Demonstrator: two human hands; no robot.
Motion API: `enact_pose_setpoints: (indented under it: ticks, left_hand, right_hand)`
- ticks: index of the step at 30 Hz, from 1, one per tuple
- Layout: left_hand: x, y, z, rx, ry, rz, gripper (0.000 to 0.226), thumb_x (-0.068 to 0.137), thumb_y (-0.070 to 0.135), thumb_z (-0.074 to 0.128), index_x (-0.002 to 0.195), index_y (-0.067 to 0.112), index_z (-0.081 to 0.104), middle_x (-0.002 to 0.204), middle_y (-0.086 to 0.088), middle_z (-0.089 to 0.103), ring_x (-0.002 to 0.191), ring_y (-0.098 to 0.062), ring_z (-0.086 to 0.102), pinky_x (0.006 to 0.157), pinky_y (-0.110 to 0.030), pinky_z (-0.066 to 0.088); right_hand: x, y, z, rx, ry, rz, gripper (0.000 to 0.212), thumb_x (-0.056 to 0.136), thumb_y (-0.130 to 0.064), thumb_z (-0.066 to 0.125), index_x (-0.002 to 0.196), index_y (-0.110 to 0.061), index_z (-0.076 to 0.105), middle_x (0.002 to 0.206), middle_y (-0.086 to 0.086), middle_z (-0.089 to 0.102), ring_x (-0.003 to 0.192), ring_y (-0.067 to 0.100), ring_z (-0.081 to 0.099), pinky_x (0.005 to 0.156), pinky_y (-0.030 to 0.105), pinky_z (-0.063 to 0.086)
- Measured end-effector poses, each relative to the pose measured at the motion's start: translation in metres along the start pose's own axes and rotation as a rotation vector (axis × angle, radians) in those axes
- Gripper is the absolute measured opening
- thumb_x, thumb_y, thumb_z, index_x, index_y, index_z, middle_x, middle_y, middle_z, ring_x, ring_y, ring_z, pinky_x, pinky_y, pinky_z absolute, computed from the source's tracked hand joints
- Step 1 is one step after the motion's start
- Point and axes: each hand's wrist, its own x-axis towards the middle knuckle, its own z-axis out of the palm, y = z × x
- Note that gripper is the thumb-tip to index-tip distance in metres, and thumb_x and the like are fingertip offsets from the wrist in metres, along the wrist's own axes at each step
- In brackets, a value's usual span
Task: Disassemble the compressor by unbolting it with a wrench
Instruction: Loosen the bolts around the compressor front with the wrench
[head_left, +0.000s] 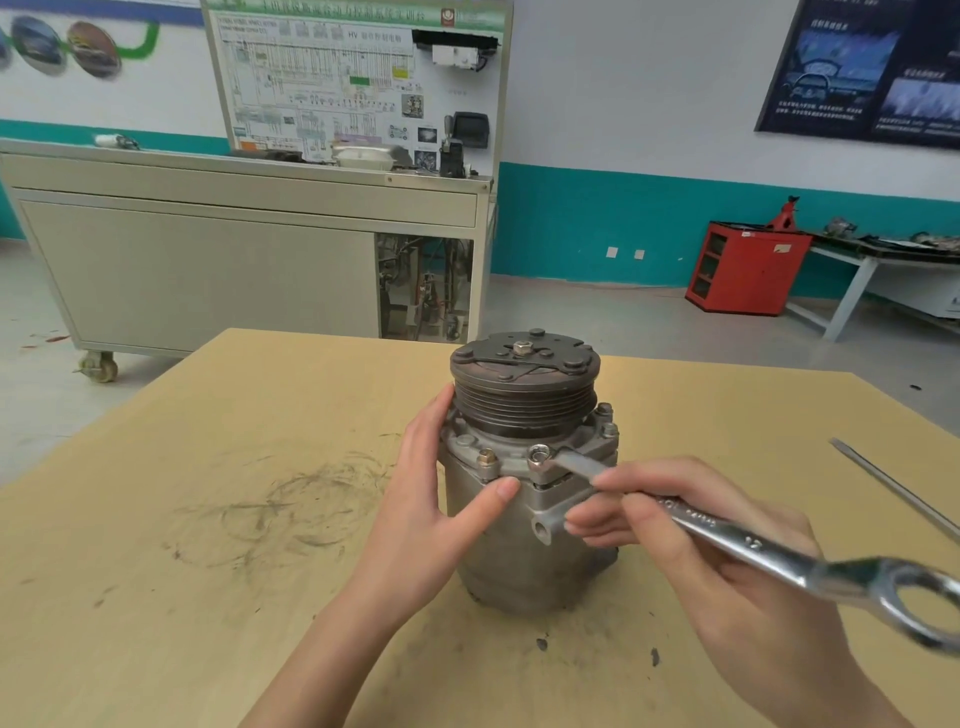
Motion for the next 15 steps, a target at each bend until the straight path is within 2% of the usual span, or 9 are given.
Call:
enact_pose_setpoints:
  ticks: [2, 5, 7, 9, 12, 15]
  left_hand:
    - [0.0, 0.0, 0.0, 0.001, 0.001, -0.001, 0.079, 0.073, 0.069, 0.057, 0.14, 0.054, 0.02, 0.147, 0.031, 0.031, 0.136, 0.009, 0.031, 0.111, -0.023, 0.031]
    - [0.0, 0.001, 0.0, 0.002, 0.0, -0.005, 0.078, 0.073, 0.068, 0.058, 0.141, 0.054, 0.021, 0.147, 0.03, 0.032, 0.137, 0.008, 0.031, 0.112, -0.025, 0.031]
    - [0.0, 0.002, 0.0, 0.003, 0.0, -0.01, 0.079, 0.073, 0.068, 0.058, 0.141, 0.054, 0.021, 0.147, 0.029, 0.032, 0.137, 0.008, 0.031, 0.112, -0.026, 0.032]
    - [-0.001, 0.002, 0.0, 0.001, -0.002, -0.013, 0.079, 0.073, 0.068, 0.057, 0.141, 0.054, 0.02, 0.147, 0.029, 0.032, 0.136, 0.008, 0.031, 0.112, -0.026, 0.032]
    - [-0.001, 0.002, 0.0, 0.003, -0.006, -0.011, 0.08, 0.073, 0.068, 0.057, 0.142, 0.053, 0.02, 0.147, 0.028, 0.032, 0.137, 0.008, 0.03, 0.112, -0.024, 0.031]
    - [-0.001, 0.002, 0.0, 0.009, 0.0, -0.014, 0.08, 0.072, 0.07, 0.057, 0.141, 0.056, 0.019, 0.147, 0.03, 0.032, 0.135, 0.01, 0.031, 0.109, -0.02, 0.031]
  right_hand:
    - [0.006, 0.002, 0.001, 0.192, 0.096, 0.107, 0.021, 0.091, -0.035, 0.057, 0.09, -0.019, 0.07, 0.077, 0.006, 0.074, 0.071, 0.025, 0.073, 0.063, 0.029, 0.059]
    - [0.029, 0.013, -0.008, 0.472, 0.195, 0.367, 0.033, 0.093, -0.011, 0.044, 0.075, -0.01, 0.071, 0.066, 0.021, 0.068, 0.059, 0.036, 0.069, 0.052, 0.028, 0.056]
    - [0.046, 0.021, -0.013, 0.576, 0.167, 0.533, 0.041, 0.096, -0.001, 0.035, 0.071, -0.004, 0.067, 0.06, 0.023, 0.065, 0.05, 0.032, 0.066, 0.044, 0.023, 0.052]
    - [0.058, 0.029, -0.016, 0.604, 0.121, 0.632, 0.048, 0.097, -0.002, 0.033, 0.066, -0.005, 0.069, 0.056, 0.019, 0.064, 0.044, 0.025, 0.064, 0.04, 0.02, 0.049]
    - [0.06, 0.031, -0.018, 0.604, 0.146, 0.564, 0.048, 0.096, -0.01, 0.039, 0.063, -0.012, 0.074, 0.057, 0.016, 0.065, 0.045, 0.022, 0.064, 0.041, 0.019, 0.049]
    - [0.045, 0.022, -0.018, 0.418, 0.166, 0.307, 0.033, 0.092, -0.037, 0.053, 0.078, -0.016, 0.075, 0.065, 0.016, 0.069, 0.055, 0.029, 0.068, 0.049, 0.024, 0.054]
